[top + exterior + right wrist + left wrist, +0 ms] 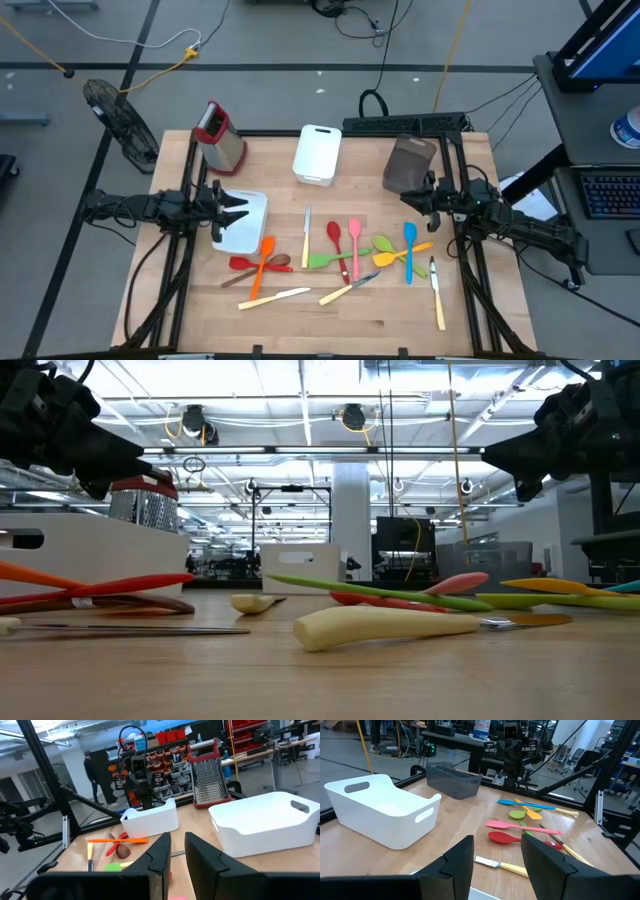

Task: Pick & Place Kitchen Items
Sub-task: Put the blue spatula into the black bin

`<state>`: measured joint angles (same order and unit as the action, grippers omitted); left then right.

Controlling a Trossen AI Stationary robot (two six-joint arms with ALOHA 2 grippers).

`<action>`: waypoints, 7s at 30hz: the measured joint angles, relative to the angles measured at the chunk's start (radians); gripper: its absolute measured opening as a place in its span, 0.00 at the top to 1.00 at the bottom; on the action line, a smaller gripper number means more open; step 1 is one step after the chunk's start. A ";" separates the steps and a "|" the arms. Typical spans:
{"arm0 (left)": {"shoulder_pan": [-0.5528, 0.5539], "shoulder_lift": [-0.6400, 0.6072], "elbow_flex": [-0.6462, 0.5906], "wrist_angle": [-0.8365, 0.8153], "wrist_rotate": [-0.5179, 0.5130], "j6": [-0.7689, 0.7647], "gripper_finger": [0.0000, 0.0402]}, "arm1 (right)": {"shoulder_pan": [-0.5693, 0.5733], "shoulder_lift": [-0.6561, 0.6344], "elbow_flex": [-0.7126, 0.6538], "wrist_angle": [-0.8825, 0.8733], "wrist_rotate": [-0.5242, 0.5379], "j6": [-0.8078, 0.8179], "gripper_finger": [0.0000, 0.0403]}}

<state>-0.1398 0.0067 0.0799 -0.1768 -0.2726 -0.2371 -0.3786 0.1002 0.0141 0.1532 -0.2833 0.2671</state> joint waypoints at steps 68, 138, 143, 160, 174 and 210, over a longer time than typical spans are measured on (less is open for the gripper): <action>0.000 0.000 0.000 -0.002 0.000 -0.002 0.58 | 0.268 0.731 0.782 -0.863 -0.004 0.300 1.00; 0.000 0.000 0.000 -0.002 0.000 0.148 0.58 | 0.564 0.943 0.728 -0.964 -0.084 1.274 0.56; 0.000 0.000 0.000 -0.002 0.000 0.160 0.58 | 0.564 0.943 0.677 -0.958 -0.083 1.318 0.56; 0.000 0.000 0.000 -0.002 -0.003 0.181 0.58 | 0.564 0.952 0.608 -0.840 -0.079 1.397 0.57; 0.000 0.000 0.000 -0.002 -0.019 0.190 0.58 | 0.564 1.058 0.608 -0.783 -0.084 1.389 0.57; 0.000 0.000 0.000 0.001 -0.089 0.231 0.58 | 0.663 1.092 0.608 -0.755 0.043 1.476 0.57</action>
<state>-0.1398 0.0067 0.0799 -0.1761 -0.3614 -0.0059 0.2847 1.1919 0.6220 -0.6022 -0.2403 1.7427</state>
